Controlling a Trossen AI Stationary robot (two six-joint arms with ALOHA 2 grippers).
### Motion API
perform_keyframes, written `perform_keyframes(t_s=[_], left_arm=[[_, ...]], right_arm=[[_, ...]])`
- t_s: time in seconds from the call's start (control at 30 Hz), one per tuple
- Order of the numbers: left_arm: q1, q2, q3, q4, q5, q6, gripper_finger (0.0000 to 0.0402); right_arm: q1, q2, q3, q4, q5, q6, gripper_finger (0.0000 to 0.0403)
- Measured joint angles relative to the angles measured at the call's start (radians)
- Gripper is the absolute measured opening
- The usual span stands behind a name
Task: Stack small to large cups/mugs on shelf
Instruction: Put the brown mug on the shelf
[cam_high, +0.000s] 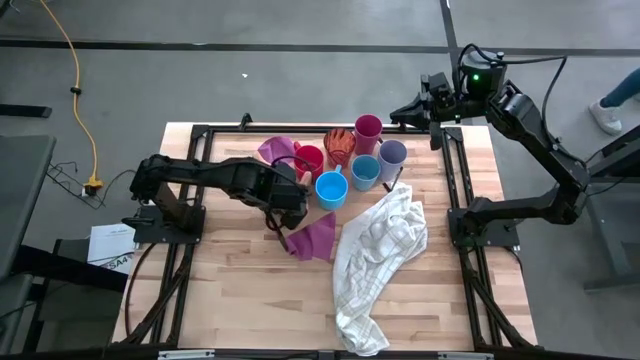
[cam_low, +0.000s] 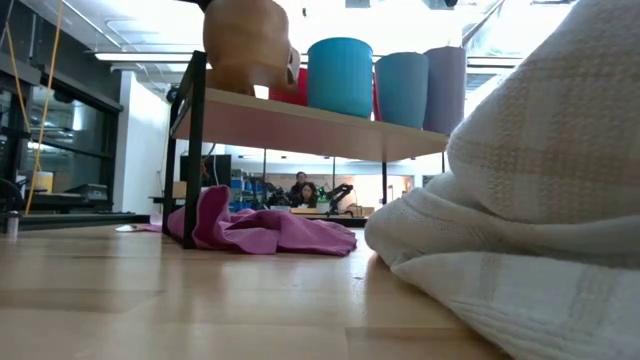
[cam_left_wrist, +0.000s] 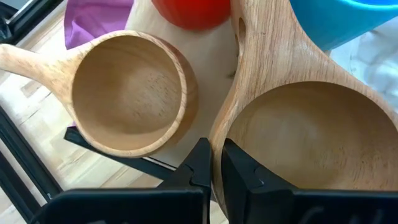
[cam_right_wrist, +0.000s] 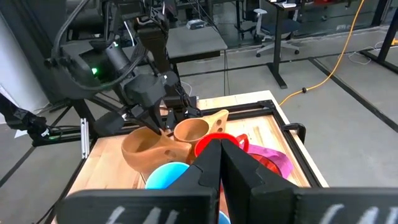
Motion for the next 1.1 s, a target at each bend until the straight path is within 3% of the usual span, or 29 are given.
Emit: perform_keyframes(t_s=[0.5,1.1], left_arm=[[0.023,0.021,-0.001,0.001,-0.021,0.023,0.0002],[0.026,0.02,-0.027,0.001,0.033,0.074,0.0002]], right_arm=[[0.0,0.0,0.0,-0.002,0.0,0.0,0.0],[0.0,0.0,0.0,-0.007,0.0,-0.007,0.0]])
